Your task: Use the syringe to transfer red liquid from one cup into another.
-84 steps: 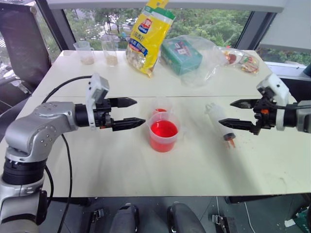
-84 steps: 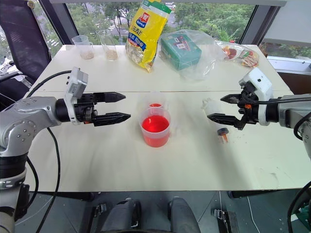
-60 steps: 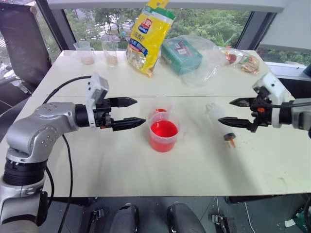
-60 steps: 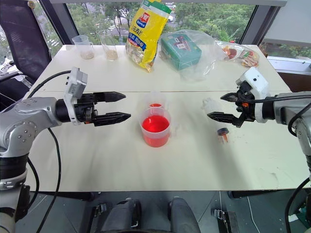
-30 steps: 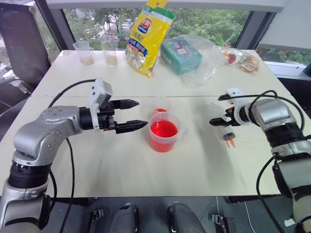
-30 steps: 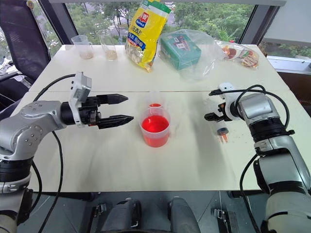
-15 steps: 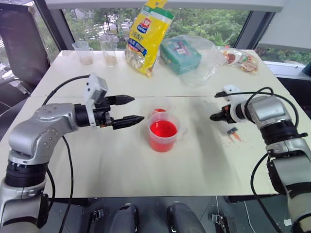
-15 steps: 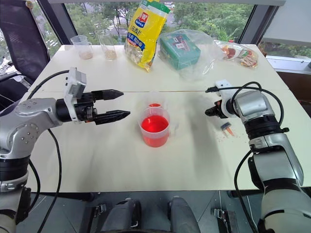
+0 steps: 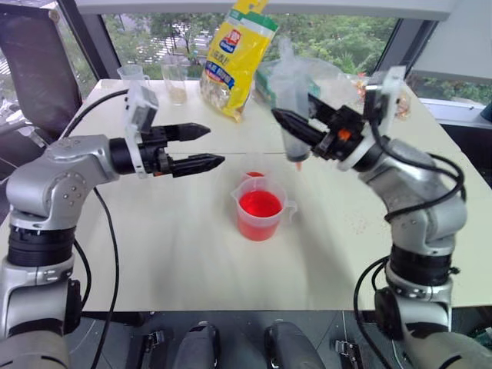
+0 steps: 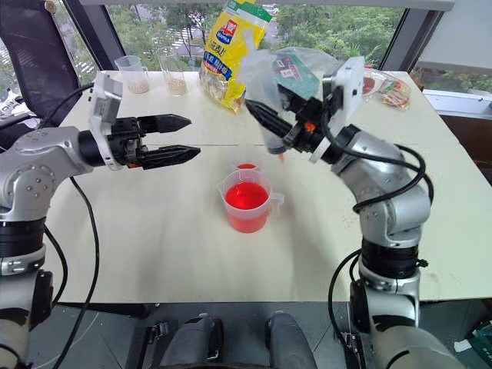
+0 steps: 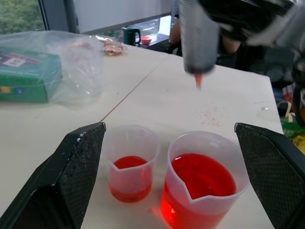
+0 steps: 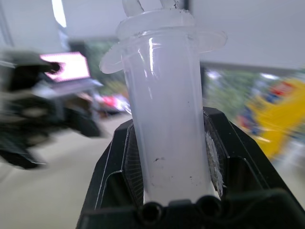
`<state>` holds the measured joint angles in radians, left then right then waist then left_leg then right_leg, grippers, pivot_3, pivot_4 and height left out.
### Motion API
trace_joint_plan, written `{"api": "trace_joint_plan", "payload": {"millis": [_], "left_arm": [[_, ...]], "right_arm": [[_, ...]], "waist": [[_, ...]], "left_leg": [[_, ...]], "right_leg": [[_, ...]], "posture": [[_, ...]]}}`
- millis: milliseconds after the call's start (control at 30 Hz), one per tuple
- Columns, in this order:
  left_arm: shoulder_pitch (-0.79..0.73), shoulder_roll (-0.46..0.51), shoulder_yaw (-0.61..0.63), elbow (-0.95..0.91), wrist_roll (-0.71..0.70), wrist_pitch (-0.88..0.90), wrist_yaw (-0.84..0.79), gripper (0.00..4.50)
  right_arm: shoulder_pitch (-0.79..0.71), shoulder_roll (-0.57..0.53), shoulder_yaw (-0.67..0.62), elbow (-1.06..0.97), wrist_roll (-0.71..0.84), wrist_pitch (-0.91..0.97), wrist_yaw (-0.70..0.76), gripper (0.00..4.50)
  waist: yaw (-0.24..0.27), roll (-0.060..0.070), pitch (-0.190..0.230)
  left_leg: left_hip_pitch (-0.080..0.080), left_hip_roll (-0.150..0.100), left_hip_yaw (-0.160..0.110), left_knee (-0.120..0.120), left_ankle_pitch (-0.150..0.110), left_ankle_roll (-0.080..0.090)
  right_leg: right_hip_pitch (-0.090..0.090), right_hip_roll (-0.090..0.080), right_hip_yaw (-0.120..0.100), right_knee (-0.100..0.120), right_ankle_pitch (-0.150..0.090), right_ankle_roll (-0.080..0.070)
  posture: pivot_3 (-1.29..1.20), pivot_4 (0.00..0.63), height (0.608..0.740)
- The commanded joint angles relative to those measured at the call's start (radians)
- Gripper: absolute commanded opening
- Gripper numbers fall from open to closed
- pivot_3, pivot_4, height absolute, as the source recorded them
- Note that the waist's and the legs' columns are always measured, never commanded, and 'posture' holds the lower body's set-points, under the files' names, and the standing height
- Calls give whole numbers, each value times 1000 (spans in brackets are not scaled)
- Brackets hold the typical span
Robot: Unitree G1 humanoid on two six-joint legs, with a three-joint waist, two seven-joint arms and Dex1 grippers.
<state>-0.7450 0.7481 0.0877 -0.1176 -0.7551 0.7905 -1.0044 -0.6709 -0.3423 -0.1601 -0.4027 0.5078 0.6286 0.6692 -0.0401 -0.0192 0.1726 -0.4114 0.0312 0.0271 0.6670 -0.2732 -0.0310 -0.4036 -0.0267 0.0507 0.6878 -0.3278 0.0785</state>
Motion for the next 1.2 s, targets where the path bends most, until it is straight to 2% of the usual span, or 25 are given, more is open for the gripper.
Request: {"api": "trace_joint_plan", "payload": {"millis": [33, 267, 467, 700, 1200], "left_arm": [[-50, -3, -3, -11, -18, 17, -21, 4500], [-113, -8, -1, -20, -55, 72, -37, 4500], [-128, -10, -7, -36, -81, 106, -45, 4500], [-109, -2, -19, -64, -96, 141, -73, 4500], [-150, -148, -88, 12, -53, 120, -45, 4500]], "right_arm": [[49, 56, 42, -60, 16, -97, -22, 1368], [199, 137, 170, 61, -91, -327, -15, 1368], [278, 156, 233, 175, -156, -466, 4, 1368], [305, 149, 250, 222, -171, -513, 16, 1368], [322, 119, 278, 225, -186, -515, 22, 1368]], "waist": [[-1, 0, 0], [-3, 0, 0], [-4, 0, 0], [-3, 0, 0], [-2, 0, 0]], "left_leg": [[0, 0, 0, 0, 0, 0], [1, 0, 0, 0, 0, 0], [1, 0, 0, 0, 1, -1], [1, 0, 0, 0, 1, -1], [4, 0, 0, 0, 1, -2]], "right_leg": [[0, 0, 0, 0, 0, 0], [0, 1, 0, 1, 0, 0], [0, 1, 0, 1, 0, 0], [0, 1, 0, 1, 0, 0], [3, 2, 0, 2, 0, 0]], "posture": [[0, 150, 740], [0, 150, 740], [0, 150, 740], [0, 150, 740], [0, 150, 740]]}}
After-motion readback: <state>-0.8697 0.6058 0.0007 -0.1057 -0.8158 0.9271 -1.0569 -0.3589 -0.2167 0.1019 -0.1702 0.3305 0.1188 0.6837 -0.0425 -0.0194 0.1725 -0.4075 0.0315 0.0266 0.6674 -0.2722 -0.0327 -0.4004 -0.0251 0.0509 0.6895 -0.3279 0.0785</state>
